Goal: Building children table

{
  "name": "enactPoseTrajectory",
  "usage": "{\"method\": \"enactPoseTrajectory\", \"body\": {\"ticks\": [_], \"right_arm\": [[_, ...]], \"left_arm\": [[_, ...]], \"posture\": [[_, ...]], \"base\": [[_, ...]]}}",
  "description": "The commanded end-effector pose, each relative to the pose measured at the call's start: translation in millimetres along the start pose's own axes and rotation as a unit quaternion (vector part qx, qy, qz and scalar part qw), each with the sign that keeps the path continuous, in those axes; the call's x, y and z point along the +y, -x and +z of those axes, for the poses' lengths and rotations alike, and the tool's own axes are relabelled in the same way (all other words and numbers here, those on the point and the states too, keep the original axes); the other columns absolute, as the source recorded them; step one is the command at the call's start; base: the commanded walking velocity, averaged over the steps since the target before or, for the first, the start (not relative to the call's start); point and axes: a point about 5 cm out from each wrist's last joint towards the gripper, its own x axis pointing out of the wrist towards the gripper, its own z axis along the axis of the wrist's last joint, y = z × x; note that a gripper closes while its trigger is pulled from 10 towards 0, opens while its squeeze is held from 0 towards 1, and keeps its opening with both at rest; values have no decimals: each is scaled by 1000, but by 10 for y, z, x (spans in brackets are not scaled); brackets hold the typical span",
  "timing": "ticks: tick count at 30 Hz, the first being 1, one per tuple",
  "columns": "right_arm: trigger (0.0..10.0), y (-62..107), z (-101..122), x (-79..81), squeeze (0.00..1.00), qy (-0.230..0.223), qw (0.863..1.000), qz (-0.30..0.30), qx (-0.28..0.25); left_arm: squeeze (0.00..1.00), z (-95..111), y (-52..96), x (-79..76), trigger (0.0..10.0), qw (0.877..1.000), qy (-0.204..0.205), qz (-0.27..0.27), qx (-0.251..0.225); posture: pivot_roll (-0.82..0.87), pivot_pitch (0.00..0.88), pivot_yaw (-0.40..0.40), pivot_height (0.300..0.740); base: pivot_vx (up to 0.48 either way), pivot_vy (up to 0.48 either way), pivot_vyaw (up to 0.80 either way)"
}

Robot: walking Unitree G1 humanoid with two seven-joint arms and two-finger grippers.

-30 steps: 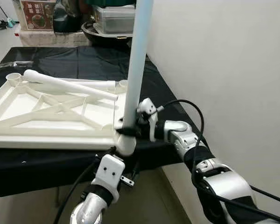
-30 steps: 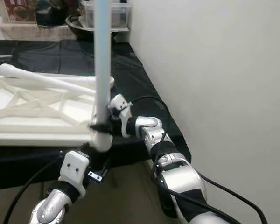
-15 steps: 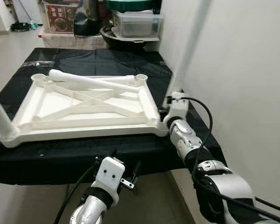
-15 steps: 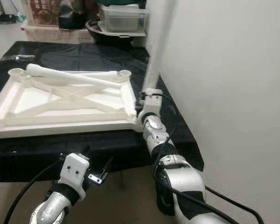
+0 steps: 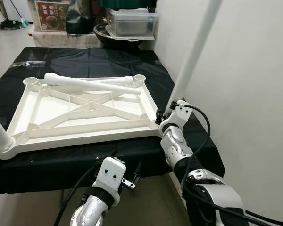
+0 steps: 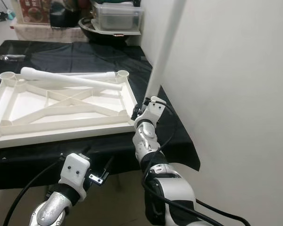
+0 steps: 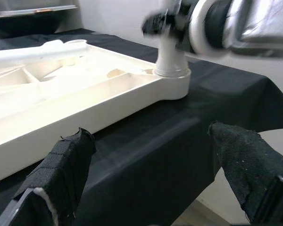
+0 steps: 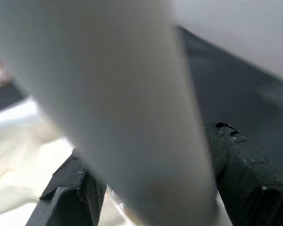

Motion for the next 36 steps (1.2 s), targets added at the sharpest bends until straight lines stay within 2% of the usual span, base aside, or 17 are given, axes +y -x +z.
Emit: {"method": "enactPoseTrajectory", "body": {"ticks": [1,2,6,11,13,15,16,20,21,22,23,24,29,31,32,34,36], "right_arm": [[10000,7,21,68,0,0,997,79,-8],[10000,37,19,34,0,15,986,163,13],[10000,103,8,-10,0,24,962,268,54],[10000,146,15,-2,0,31,941,329,75],[10000,274,-2,126,0,80,855,491,145],[10000,274,-2,126,0,80,855,491,145],[10000,314,-16,189,0,100,818,539,171],[10000,314,-16,189,0,100,818,539,171],[10000,341,-23,245,0,113,786,577,189],[10000,341,-23,245,0,113,786,577,189],[10000,355,-45,317,0,127,764,600,201],[0,355,-94,379,0,149,755,603,208],[0,357,-131,414,0,164,752,602,214],[0,328,-158,440,0,183,769,579,202],[0,245,-155,435,0,197,818,512,174],[0,245,-155,435,0,197,818,512,174],[0,60,-69,288,0,195,919,321,118]], "left_arm": [[0,-33,-9,-35,10000,1000,7,-5,7],[0,-31,-11,-34,10000,1000,7,-4,7],[0,-31,-12,-31,10000,1000,8,-3,6],[0,-30,-13,-30,10000,1000,8,-3,6],[0,-29,-13,-30,10000,1000,8,-4,6],[0,-29,-13,-30,10000,1000,8,-4,6],[0,-26,-12,-29,10000,1000,8,-4,6],[0,-26,-12,-29,10000,1000,8,-4,6],[0,-26,-10,-29,10000,1000,8,-4,6],[0,-26,-10,-29,10000,1000,8,-4,6],[0,-24,-6,-31,10000,1000,8,-4,6],[0,-22,-4,-33,10000,1000,9,-4,7],[0,-21,-3,-35,10000,1000,9,-4,7],[0,-19,-3,-38,10000,1000,10,-3,6],[0,-20,-4,-41,10000,1000,10,-3,6],[0,-20,-4,-41,10000,1000,10,-3,6],[0,-20,-7,-42,10000,1000,11,-3,7]], "posture": [[119,68,-109,740],[126,70,-112,740],[123,71,-107,740],[122,72,-105,740],[131,74,-108,740],[131,74,-108,740],[132,75,-108,740],[132,75,-108,740],[133,77,-108,740],[133,77,-108,740],[132,78,-110,740],[132,79,-113,740],[132,81,-112,740],[132,80,-114,740],[128,81,-113,740],[128,81,-113,740],[126,78,-113,740]], "base": [[0,0,0],[0,0,0],[0,0,0],[0,0,0],[0,0,0],[0,0,0],[0,0,0],[0,0,0],[0,0,0],[0,0,0],[0,0,0],[0,0,0],[0,0,0],[0,0,0],[0,0,0],[0,0,0],[0,0,0]]}}
